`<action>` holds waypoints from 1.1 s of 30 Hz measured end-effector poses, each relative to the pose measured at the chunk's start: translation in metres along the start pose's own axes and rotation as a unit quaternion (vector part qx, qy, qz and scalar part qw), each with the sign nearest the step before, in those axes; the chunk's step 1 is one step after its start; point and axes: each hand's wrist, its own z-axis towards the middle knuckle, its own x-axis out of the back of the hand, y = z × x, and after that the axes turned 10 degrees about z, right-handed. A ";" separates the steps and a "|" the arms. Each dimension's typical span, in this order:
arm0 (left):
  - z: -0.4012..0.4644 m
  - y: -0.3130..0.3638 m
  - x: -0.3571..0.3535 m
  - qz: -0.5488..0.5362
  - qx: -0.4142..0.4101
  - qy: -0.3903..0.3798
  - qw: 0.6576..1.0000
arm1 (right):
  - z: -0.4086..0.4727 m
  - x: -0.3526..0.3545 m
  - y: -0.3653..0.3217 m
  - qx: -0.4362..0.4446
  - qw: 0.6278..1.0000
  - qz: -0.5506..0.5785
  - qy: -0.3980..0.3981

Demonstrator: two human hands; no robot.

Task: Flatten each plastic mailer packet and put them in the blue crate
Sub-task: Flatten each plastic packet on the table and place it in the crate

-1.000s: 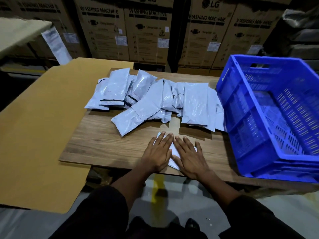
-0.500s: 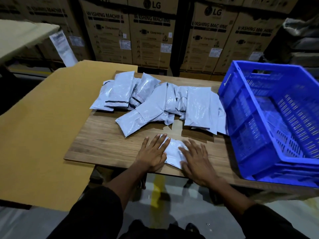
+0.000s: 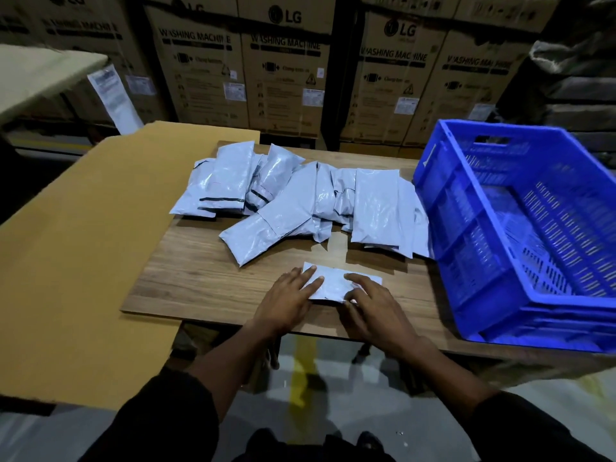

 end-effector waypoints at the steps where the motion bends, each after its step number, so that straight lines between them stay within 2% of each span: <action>1: 0.001 0.000 0.004 -0.019 0.014 0.005 1.000 | -0.003 0.003 -0.001 0.043 0.999 -0.019 -0.013; 4: 0.005 0.000 0.014 -0.030 0.030 0.026 0.999 | -0.009 0.014 -0.007 0.179 0.974 -0.105 -0.095; 6: 0.008 -0.003 0.019 -0.029 0.022 0.014 0.999 | -0.008 0.013 -0.008 0.211 0.952 -0.153 -0.162; 8: 0.011 -0.005 0.023 -0.044 0.010 0.005 0.999 | -0.001 0.010 -0.006 0.203 0.940 -0.193 -0.197; 11: 0.016 -0.006 0.026 -0.084 0.006 0.023 0.996 | 0.022 0.019 -0.004 0.163 0.941 -0.212 -0.207; 15: 0.017 0.006 0.025 -0.153 0.095 0.110 0.977 | 0.045 0.046 -0.001 0.106 0.956 -0.182 -0.205; 16: 0.017 0.010 0.021 -0.130 0.117 0.106 0.979 | 0.046 0.054 0.000 0.089 0.963 -0.167 -0.191; 18: 0.017 0.021 0.015 -0.043 0.151 0.033 0.987 | 0.048 0.073 0.002 0.070 0.983 -0.128 -0.114; 20: 0.018 0.035 0.008 0.011 0.156 -0.043 0.987 | 0.050 0.095 0.012 0.028 0.997 -0.058 -0.038; 22: 0.023 0.053 0.004 0.021 0.143 -0.073 0.987 | 0.053 0.117 0.025 0.008 1.000 -0.013 0.022; 25: 0.036 0.075 -0.005 0.042 0.123 -0.092 0.987 | 0.060 0.154 0.043 0.001 0.994 -0.027 0.108; 33: 0.080 0.124 -0.020 0.072 0.124 -0.057 0.988 | 0.053 0.279 0.084 -0.015 0.970 -0.099 0.223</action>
